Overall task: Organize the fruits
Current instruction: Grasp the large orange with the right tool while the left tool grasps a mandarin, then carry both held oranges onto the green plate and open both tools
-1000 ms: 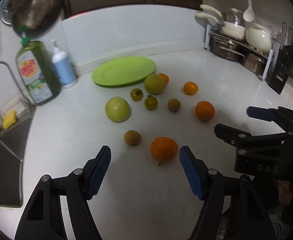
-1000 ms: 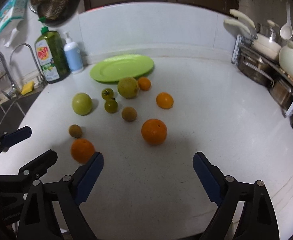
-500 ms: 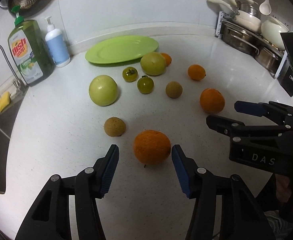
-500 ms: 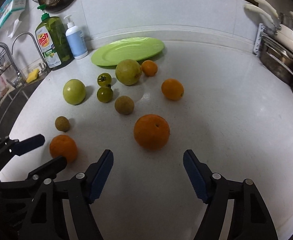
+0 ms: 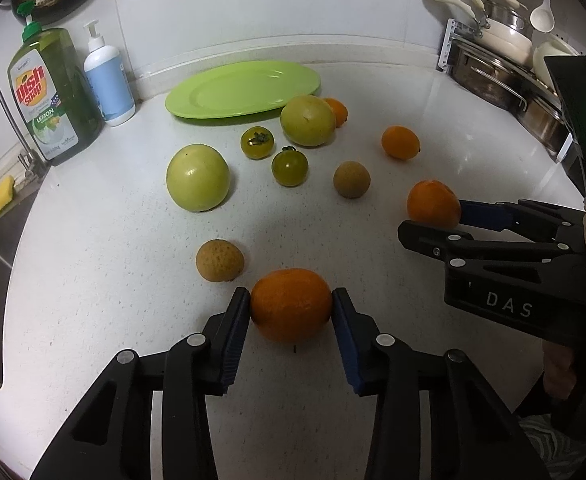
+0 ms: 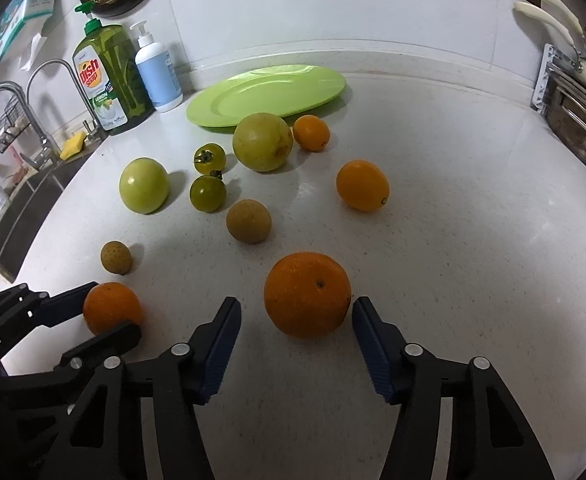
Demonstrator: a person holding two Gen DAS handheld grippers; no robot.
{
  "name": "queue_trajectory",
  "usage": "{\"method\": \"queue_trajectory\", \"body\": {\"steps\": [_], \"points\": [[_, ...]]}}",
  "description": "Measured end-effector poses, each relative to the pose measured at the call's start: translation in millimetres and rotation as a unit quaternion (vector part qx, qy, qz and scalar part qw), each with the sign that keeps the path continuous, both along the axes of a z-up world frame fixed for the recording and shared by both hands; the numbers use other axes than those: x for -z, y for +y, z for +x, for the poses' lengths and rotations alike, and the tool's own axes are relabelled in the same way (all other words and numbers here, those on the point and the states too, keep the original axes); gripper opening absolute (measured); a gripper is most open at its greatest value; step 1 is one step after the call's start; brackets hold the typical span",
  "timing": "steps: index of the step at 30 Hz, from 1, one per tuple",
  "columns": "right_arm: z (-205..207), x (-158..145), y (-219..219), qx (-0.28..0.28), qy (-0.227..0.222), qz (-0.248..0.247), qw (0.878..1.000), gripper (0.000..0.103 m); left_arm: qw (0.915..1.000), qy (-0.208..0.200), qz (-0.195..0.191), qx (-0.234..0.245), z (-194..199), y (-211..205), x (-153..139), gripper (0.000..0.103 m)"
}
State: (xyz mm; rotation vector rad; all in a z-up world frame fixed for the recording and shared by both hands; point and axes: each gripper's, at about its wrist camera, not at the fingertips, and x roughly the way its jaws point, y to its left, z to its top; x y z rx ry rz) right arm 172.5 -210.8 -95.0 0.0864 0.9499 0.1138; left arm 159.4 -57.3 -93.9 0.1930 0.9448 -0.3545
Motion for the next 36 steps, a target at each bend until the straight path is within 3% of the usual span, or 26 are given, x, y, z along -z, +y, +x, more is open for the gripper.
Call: {"method": "queue_trajectory", "body": {"steps": [5,16,36], "points": [[0.8,0.3,-1.1,0.000,-0.004,-0.010,1.000,0.043,1.0000,0.003,-0.006,-0.002,1.4,0.1,0.1,0.041],[-8.5,-8.0,3.9,-0.012,-0.013,-0.013,1.000,0.043,0.9996,-0.011,-0.024,-0.005,0.8,3.4,-12.0,0.041],[-21.3,-71.9,25.4,-0.008,-0.085,-0.020,0.996,0.043,0.9930,-0.107,-0.047,-0.010,5.0,31.8,-81.0,0.041]]}}
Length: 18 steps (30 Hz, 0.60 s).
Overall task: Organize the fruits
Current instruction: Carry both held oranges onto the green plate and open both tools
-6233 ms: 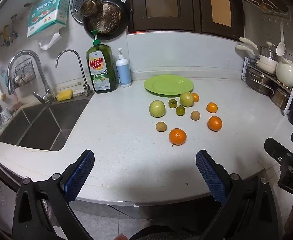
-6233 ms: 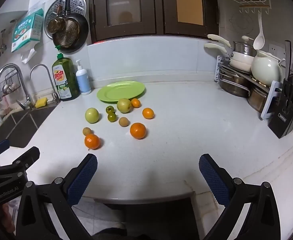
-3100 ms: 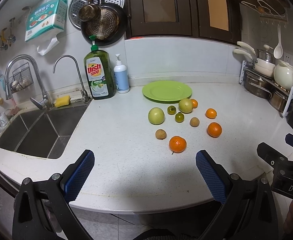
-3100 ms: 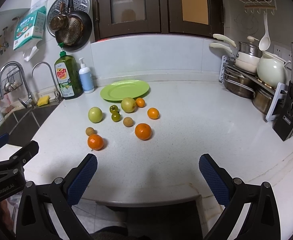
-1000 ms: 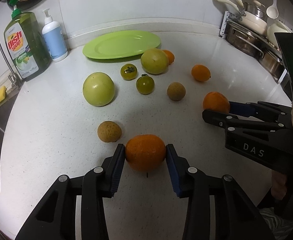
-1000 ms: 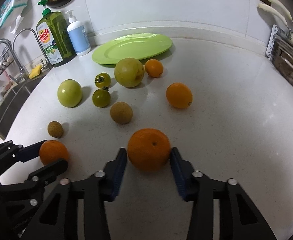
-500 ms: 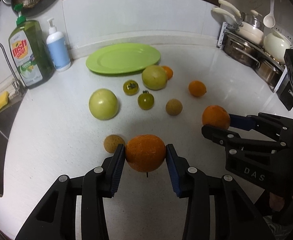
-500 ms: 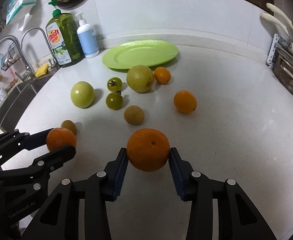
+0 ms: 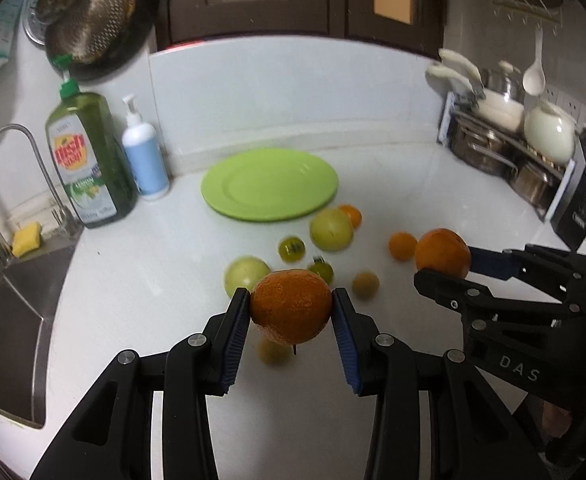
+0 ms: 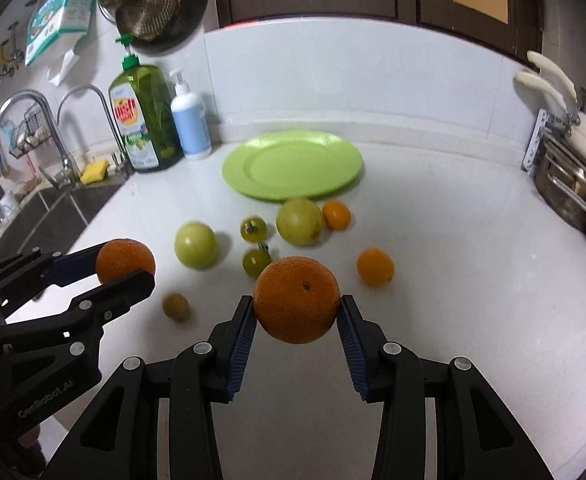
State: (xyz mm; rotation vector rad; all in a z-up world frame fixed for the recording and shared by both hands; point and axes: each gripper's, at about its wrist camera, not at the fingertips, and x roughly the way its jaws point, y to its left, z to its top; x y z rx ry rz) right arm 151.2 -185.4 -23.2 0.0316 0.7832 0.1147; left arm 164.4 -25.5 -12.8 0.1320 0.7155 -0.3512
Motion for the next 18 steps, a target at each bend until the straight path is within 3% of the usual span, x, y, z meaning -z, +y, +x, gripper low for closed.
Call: {"method": "queue_trajectory", "body": {"steps": [9,18], "points": [[24.8,-26.9,11.8,-0.005,-0.026,0.008,1.000,0.043,0.9996,-0.024,-0.016,-0.007,30.8,9.6,-27.4,0.041],[75.0,-46.1,8.1,-0.003,-0.044,0.012,0.999,0.043,0.9987,-0.050,-0.012,-0.004,82.8,5.5,-50.4,0.041]]}}
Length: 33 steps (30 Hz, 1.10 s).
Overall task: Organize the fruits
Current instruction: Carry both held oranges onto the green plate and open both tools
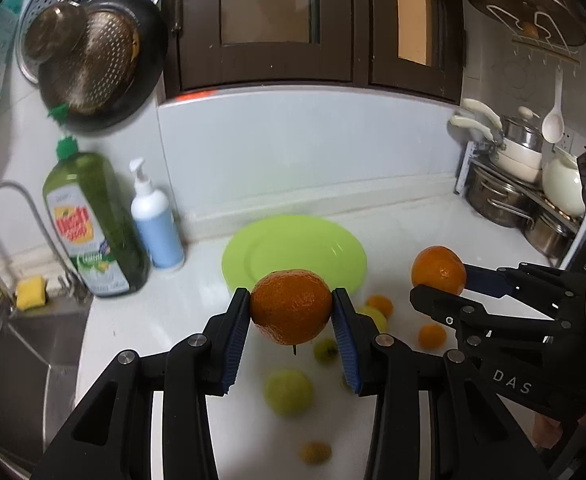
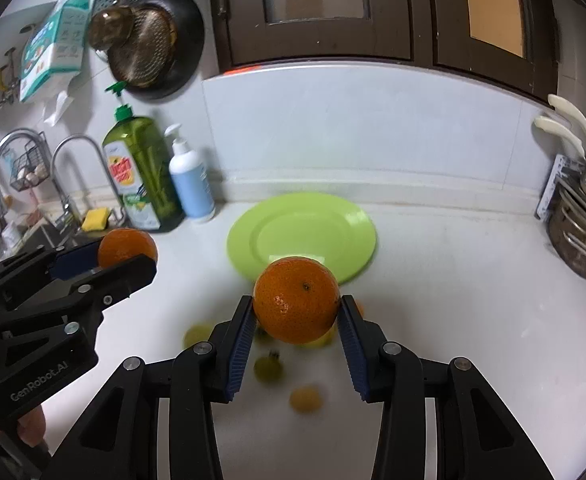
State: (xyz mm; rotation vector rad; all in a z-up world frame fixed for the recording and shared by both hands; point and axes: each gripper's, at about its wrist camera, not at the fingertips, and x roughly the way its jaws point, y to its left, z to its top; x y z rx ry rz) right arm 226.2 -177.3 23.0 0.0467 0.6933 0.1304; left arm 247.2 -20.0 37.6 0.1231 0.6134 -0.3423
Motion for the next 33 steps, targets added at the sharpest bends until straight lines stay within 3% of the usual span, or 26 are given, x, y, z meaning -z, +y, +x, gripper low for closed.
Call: {"method": "queue_trajectory", "body": {"steps": [8,17,33], "points": [[60.9,-8.1,-10.5,0.000,0.008,-0.002,1.000,0.043,0.9999,0.003,0.010,0.007,57.7,-11.5,-6.7,0.041],[129.2,-6.7,-21.1,-0.005,0.026,-0.009,1.000,0.043,0.9991,0.039,0.009,0.015,133.1,-25.3,3.3,0.041],[238.0,57.0,-37.0,-0.006,0.121,0.002,0.993,0.043,0.9924,0.119,0.030,0.012,233.4,-41.1,69.0,0.041]]}}
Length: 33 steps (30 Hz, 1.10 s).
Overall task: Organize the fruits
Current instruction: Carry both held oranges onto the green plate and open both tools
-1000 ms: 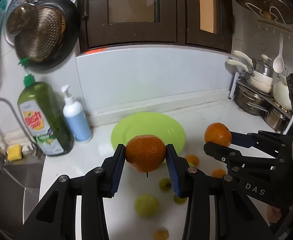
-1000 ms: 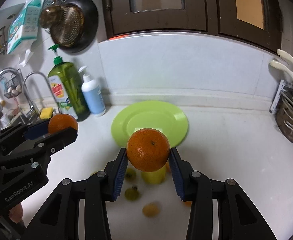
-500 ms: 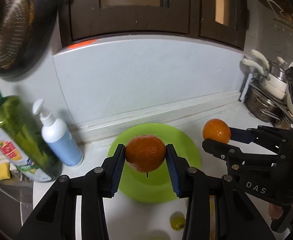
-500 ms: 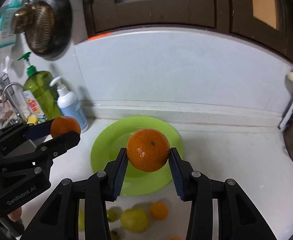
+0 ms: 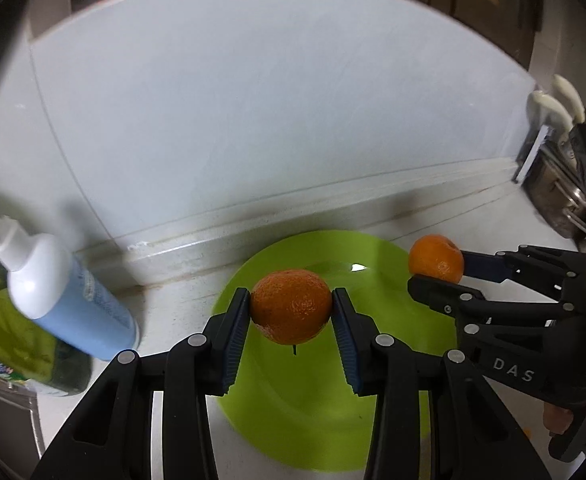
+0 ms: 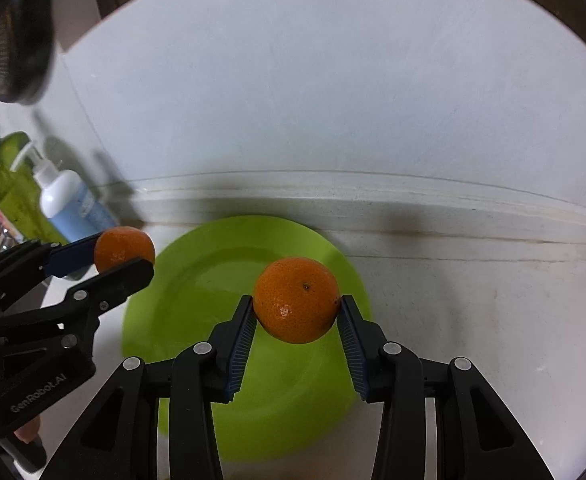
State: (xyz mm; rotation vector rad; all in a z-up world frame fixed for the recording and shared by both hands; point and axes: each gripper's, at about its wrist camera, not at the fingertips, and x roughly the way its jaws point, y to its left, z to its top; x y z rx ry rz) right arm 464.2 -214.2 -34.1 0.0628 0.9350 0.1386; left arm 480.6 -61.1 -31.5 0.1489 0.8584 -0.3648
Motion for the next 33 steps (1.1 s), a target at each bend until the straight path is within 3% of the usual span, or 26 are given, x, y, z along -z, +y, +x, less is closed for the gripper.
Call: {"method": "queue_trajectory", "body": {"steps": [12,27,31,33], "points": [[31.3,26.6,-2.2,-0.010,0.026,-0.006,1.000,0.043,0.9989,0.046,0.010,-0.008,32.2,-4.0,37.1,0.041],[35.9,40.9,-3.1,-0.019,0.042,-0.014,0.999,0.043,0.9985,0.054,0.010,-0.007,38.7,-13.4,46.7,0.041],[33.9,40.5,-5.3,-0.013,0.044,-0.011,0.999,0.043,0.9989,0.044,0.014,-0.010,35.8,-10.5,42.6,0.049],[31.5,39.3,-5.0,-0.016,0.043,-0.004,0.999,0.051,0.9990,0.036,0.022,-0.014,32.0,-9.1,39.0,0.051]]}}
